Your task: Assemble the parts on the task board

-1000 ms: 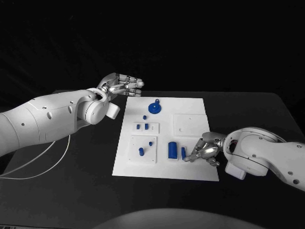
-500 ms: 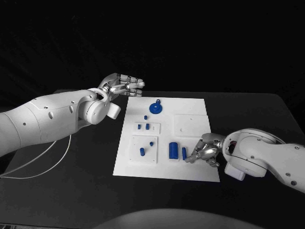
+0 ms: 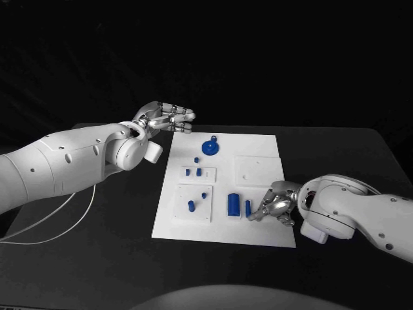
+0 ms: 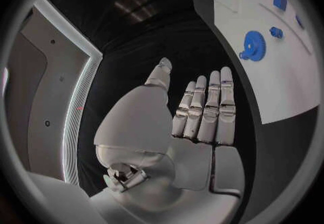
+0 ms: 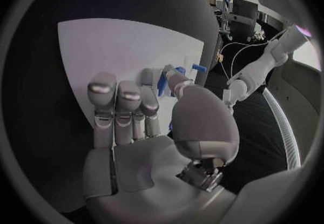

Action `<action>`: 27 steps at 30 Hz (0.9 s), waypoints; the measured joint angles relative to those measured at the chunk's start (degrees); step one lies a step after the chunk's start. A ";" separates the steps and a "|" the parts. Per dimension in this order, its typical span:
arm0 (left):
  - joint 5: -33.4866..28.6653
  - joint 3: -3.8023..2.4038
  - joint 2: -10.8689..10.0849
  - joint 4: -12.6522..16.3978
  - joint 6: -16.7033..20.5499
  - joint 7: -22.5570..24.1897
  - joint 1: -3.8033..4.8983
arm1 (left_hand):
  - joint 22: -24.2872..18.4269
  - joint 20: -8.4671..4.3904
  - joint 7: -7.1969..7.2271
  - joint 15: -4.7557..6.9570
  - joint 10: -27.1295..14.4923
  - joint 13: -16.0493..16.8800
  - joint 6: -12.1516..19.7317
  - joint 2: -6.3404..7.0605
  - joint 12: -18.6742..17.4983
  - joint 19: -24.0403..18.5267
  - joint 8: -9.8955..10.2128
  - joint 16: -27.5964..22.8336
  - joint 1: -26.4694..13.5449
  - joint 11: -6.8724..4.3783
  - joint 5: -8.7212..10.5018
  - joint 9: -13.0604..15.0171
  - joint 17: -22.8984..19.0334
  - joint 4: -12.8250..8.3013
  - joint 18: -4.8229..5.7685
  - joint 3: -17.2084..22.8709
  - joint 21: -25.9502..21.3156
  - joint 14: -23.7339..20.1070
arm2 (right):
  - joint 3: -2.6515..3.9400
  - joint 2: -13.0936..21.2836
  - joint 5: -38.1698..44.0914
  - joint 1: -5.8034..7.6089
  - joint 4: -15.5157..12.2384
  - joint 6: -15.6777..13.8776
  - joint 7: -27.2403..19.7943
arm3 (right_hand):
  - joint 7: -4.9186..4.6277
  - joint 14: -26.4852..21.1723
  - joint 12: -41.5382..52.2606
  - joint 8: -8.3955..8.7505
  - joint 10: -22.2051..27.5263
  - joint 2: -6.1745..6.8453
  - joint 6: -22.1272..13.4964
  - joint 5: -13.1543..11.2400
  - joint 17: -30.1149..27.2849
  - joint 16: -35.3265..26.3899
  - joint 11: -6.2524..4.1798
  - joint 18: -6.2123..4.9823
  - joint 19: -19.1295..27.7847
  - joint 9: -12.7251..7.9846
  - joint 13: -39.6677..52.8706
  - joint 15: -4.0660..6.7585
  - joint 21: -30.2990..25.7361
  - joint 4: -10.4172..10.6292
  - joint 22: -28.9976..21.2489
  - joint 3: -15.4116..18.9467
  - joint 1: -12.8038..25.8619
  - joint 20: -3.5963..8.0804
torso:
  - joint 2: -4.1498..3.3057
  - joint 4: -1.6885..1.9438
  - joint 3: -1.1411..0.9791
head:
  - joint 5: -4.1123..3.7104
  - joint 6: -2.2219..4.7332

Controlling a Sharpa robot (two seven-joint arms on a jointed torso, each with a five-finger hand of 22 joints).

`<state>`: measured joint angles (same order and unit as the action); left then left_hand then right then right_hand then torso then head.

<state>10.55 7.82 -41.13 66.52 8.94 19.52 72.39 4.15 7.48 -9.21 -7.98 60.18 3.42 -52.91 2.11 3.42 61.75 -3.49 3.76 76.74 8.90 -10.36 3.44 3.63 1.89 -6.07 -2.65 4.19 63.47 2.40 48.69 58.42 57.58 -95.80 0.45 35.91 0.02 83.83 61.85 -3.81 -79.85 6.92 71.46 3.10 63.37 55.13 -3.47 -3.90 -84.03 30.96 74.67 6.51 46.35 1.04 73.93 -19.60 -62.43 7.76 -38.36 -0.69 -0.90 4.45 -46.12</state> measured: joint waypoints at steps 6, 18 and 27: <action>0.00 0.01 -0.02 -0.01 -0.03 0.00 0.00 | 0.00 0.00 0.00 0.00 0.00 0.00 0.00 0.00 0.00 0.00 0.00 0.00 0.00 0.00 0.00 0.00 0.00 0.00 0.00 0.00 0.00 0.00 | 0.03 -0.25 0.03 -0.15 0.61 0.82 0.11 | 0.23 0.00 0.00 -0.29 0.00 -1.17 0.25 0.00 -0.17 -0.21 0.00 0.00 0.00 0.27 0.00 0.00 0.00 -4.05 -0.04 -0.28 -0.67 0.00 | 0.01 -0.02 0.01 | -0.12 -0.05; 0.00 0.04 -0.04 -0.04 -0.11 -0.05 -0.01 | 0.00 0.00 -0.01 0.00 0.00 0.00 -0.42 -0.23 0.00 0.00 0.00 0.00 0.23 0.00 0.00 0.00 0.00 -0.16 0.00 -0.16 0.00 0.00 | 0.19 -0.47 0.05 -0.16 1.03 1.73 0.07 | 0.08 -0.01 0.00 0.00 0.21 -1.77 0.19 8.22 -0.40 -0.21 -0.22 0.00 0.00 -0.03 -0.07 -0.01 -0.24 -9.13 -0.04 1.33 -0.49 0.00 | 0.03 0.01 0.02 | -0.25 -0.17; 0.00 0.05 -0.17 -0.04 -0.13 -0.09 -0.01 | 0.00 0.00 -0.01 0.00 0.00 0.00 -0.42 -0.23 0.00 0.00 0.00 0.00 0.23 0.00 0.00 0.00 0.00 -0.16 0.00 -0.16 0.00 0.00 | 0.19 -0.20 -0.16 -0.26 0.71 1.62 -0.14 | -0.05 -0.01 0.00 0.01 0.21 -0.14 0.36 10.43 -0.39 -0.21 -0.21 0.00 0.00 -1.44 0.12 -0.01 -0.24 -7.29 0.06 5.27 -2.13 0.00 | 0.02 0.00 0.01 | -0.28 -0.10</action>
<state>10.56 7.87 -41.30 66.48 8.82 19.43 72.38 4.15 7.48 -9.22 -7.98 60.18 3.42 -53.33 1.88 3.42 61.75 -3.49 3.76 76.97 8.90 -10.36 3.45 3.63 1.73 -6.07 -2.82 4.19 63.47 2.59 48.49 58.25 57.32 -95.09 2.07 35.77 -0.04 83.81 61.86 -3.80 -79.64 6.78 71.82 13.53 62.97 54.91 -3.69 -3.90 -84.03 29.51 74.79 6.50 46.11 -6.24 73.98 -14.33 -64.56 7.75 -38.34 -0.69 -0.88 4.17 -46.22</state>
